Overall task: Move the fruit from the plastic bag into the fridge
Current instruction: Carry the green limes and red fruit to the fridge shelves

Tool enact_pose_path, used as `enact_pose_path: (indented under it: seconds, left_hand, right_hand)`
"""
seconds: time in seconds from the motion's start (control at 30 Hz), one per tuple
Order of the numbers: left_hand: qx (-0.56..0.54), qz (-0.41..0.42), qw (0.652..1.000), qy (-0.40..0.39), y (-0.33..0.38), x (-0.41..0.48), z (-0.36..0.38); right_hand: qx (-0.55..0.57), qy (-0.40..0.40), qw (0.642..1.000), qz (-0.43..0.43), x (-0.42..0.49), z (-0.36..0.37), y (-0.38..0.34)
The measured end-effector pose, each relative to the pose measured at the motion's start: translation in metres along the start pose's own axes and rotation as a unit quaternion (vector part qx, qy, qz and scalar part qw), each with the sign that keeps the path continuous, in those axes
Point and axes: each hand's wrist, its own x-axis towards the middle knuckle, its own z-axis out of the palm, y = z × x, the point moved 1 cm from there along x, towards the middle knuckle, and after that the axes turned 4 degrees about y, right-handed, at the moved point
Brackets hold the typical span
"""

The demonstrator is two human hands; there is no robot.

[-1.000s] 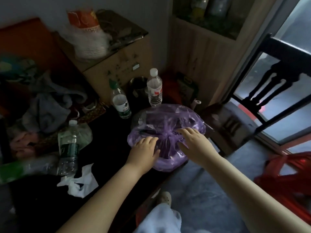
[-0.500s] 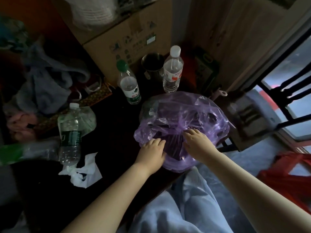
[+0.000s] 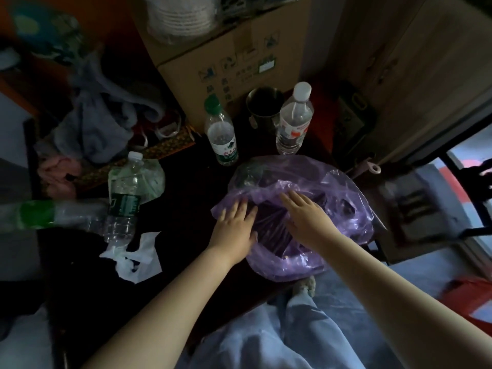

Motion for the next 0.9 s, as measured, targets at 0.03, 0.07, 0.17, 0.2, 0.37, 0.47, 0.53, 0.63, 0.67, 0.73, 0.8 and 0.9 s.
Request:
enact_pose_path:
  seconds: [0.03,0.07,0.17,0.2,0.37,0.47,0.53,0.63,0.67,0.73,0.8,0.9]
  left_hand:
    - [-0.001,-0.004,1.000,0.001,-0.001,0.002,-0.001]
    - [-0.002,-0.009,1.000,0.002,-0.002,0.004,-0.003]
    - [0.001,-0.019,1.000,0.005,-0.005,0.011,-0.006]
    - [0.002,-0.023,1.000,0.011,-0.006,0.014,-0.008]
    - [-0.006,-0.045,0.998,0.037,-0.014,0.031,-0.019]
    - [-0.010,-0.053,0.998,0.042,-0.021,0.042,-0.026]
    - [-0.011,-0.058,0.997,0.043,-0.024,0.048,-0.027]
    - [-0.011,-0.067,0.997,0.045,-0.026,0.056,-0.027]
    - [-0.014,-0.068,0.997,0.046,-0.027,0.059,-0.026]
    - [-0.025,-0.068,0.996,0.048,-0.027,0.063,-0.025]
    - [-0.039,-0.068,0.996,0.048,-0.028,0.067,-0.024]
    - [-0.057,-0.075,0.995,0.044,-0.029,0.072,-0.024]
  right_hand:
    - [0.002,-0.006,1.000,0.000,0.004,-0.001,0.000]
    - [0.006,-0.011,1.000,0.002,0.008,-0.002,0.000]
    - [0.015,-0.010,1.000,-0.006,0.021,-0.005,-0.002]
    - [0.016,-0.006,1.000,-0.011,0.025,-0.006,-0.004]
    - [0.010,0.030,0.999,-0.026,0.052,-0.019,-0.008]
    - [0.013,0.029,0.999,-0.032,0.071,-0.027,-0.007]
    - [0.013,0.034,0.998,-0.043,0.080,-0.031,-0.009]
    - [0.021,0.026,0.999,-0.043,0.087,-0.031,-0.011]
    - [0.025,0.027,0.998,-0.042,0.087,-0.031,-0.011]
    - [0.043,0.052,0.997,-0.042,0.083,-0.031,-0.011]
    - [0.080,0.106,0.990,-0.043,0.073,-0.031,-0.012]
    - [0.093,0.179,0.974,-0.105,0.057,-0.028,-0.015]
